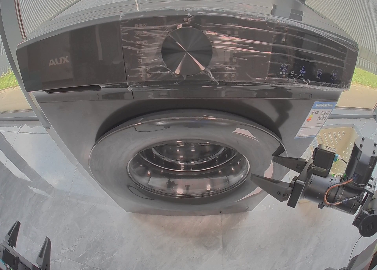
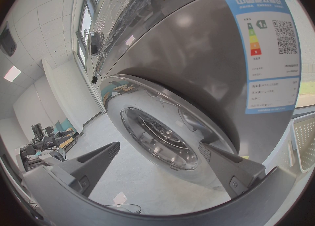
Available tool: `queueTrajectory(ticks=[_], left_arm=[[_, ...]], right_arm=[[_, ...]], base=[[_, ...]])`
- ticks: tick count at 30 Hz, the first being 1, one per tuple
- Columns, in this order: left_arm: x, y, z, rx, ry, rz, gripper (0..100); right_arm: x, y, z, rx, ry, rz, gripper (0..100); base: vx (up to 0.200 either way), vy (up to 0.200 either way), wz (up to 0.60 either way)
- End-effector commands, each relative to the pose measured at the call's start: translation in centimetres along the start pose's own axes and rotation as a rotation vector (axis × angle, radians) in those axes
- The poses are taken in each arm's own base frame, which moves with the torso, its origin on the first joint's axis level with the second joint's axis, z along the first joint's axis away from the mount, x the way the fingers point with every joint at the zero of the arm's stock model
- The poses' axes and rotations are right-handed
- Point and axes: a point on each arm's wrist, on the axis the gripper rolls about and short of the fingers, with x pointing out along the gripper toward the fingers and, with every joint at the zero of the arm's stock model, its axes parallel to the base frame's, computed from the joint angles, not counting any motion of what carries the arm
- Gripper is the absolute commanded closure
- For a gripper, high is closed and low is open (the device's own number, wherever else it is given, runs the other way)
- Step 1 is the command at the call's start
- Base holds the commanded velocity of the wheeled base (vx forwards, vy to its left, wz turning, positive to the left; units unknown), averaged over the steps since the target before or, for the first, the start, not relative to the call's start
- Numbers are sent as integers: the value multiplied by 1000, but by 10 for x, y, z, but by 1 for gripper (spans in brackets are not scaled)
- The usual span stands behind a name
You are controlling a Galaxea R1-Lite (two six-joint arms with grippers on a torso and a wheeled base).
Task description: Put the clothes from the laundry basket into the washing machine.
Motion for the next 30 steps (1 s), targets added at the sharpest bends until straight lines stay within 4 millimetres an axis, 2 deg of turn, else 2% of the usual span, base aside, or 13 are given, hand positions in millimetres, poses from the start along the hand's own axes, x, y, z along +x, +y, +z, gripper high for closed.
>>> queueTrajectory(ticks=[1, 7, 20, 22, 23, 24, 25, 26, 30], left_arm=[[0, 0, -5, 0, -1, 0, 0], [0, 0, -5, -3, -1, 0, 0], [0, 0, -4, -4, -2, 0, 0], [0, 0, -4, -4, -2, -1, 0], [0, 0, -4, -4, -2, 0, 0], [0, 0, -4, -6, -2, 0, 0], [0, 0, -4, -6, -2, 0, 0], [0, 0, -4, -6, -2, 0, 0], [0, 0, -4, -7, -2, 0, 0]], right_arm=[[-6, 4, -6, -4, 13, 7, 0], [-30, 8, -21, -3, 61, 15, 0], [-124, 14, -12, -159, -165, -69, 0], [-140, 15, -14, -185, -182, -102, 0], [-141, 15, -14, -186, -182, -107, 0], [-152, 16, -17, -205, -187, -136, 0], [-152, 16, -17, -205, -187, -136, 0], [-165, 17, -20, -217, -195, -176, 0], [-185, 22, -21, -233, -248, -232, 0]], base=[[0, 0, 0], [0, 0, 0], [0, 0, 0], [0, 0, 0], [0, 0, 0], [0, 0, 0], [0, 0, 0], [0, 0, 0], [0, 0, 0]])
